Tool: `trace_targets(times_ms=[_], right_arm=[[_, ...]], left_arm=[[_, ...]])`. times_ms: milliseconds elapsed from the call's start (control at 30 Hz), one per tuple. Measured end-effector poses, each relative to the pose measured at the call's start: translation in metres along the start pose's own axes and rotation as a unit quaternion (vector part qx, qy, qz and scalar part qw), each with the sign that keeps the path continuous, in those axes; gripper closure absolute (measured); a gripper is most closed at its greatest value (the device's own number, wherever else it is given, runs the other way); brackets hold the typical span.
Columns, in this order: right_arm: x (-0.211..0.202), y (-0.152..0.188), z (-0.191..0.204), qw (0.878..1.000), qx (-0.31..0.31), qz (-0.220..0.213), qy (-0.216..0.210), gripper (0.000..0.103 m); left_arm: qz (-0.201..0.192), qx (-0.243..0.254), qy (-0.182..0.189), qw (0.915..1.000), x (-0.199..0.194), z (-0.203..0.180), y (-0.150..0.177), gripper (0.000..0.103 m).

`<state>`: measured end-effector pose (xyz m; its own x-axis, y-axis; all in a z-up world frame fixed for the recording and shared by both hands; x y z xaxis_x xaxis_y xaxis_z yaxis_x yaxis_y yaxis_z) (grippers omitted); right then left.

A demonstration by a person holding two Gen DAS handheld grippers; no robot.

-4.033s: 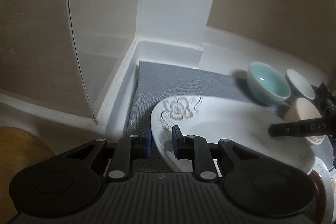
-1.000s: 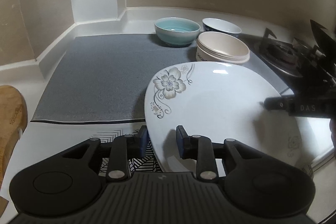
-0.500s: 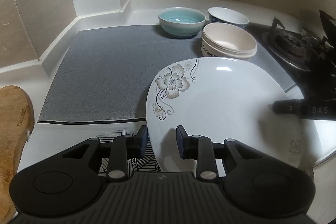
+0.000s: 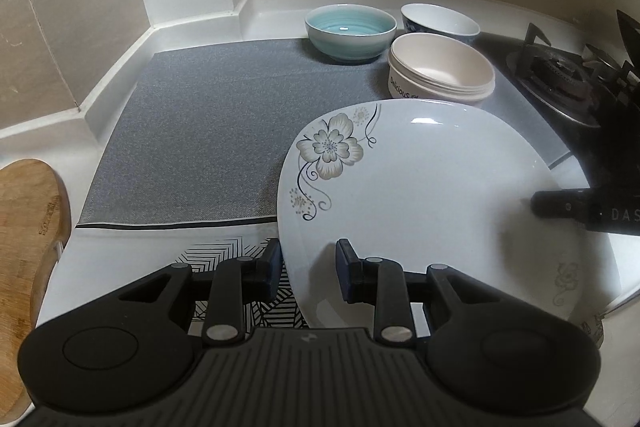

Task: Organize plates and bowls

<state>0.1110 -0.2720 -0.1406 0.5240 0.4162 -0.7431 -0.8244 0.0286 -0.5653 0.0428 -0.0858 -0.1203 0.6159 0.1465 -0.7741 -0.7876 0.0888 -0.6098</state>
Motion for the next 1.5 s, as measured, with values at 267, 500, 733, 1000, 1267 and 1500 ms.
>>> trace_targets(times_ms=[267, 500, 733, 1000, 1267, 1500], right_arm=[[-0.003, 0.003, -0.001, 1.0, -0.002, 0.001, -0.003, 0.08], [-0.013, 0.005, -0.009, 1.0, 0.022, 0.0, -0.014, 0.079], [-0.007, 0.004, -0.015, 0.999, 0.035, 0.015, -0.029, 0.074], [0.008, 0.0, -0.005, 0.997, 0.021, 0.056, -0.041, 0.072], [0.015, -0.004, -0.003, 0.996, 0.03, 0.073, -0.032, 0.069], [0.013, -0.003, -0.001, 0.997, 0.029, 0.068, -0.015, 0.072]], left_arm=[[0.006, 0.003, -0.001, 1.0, -0.001, -0.001, -0.001, 0.07], [-0.001, -0.017, -0.008, 0.9998, -0.016, -0.007, 0.002, 0.058], [0.009, -0.063, 0.006, 0.998, -0.017, -0.008, 0.007, 0.05], [0.035, -0.137, 0.035, 0.9892, 0.0, 0.011, 0.009, 0.05], [0.037, -0.147, 0.107, 0.9827, 0.01, 0.02, 0.012, 0.064], [0.03, -0.125, 0.137, 0.9821, 0.009, 0.032, 0.012, 0.071]])
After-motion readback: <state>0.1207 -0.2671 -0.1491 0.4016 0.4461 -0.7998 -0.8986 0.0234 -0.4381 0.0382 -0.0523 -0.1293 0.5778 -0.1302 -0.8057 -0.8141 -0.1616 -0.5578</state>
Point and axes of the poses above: each gripper's, at about its wrist camera, not at the fingertips, and x roughly the way its jaws point, z to its left, y to its underside, the point moved 7 cm from there along x, roughly the way its jaws point, and after that the axes turned 8 degrees about x, right-handed, at the moved point
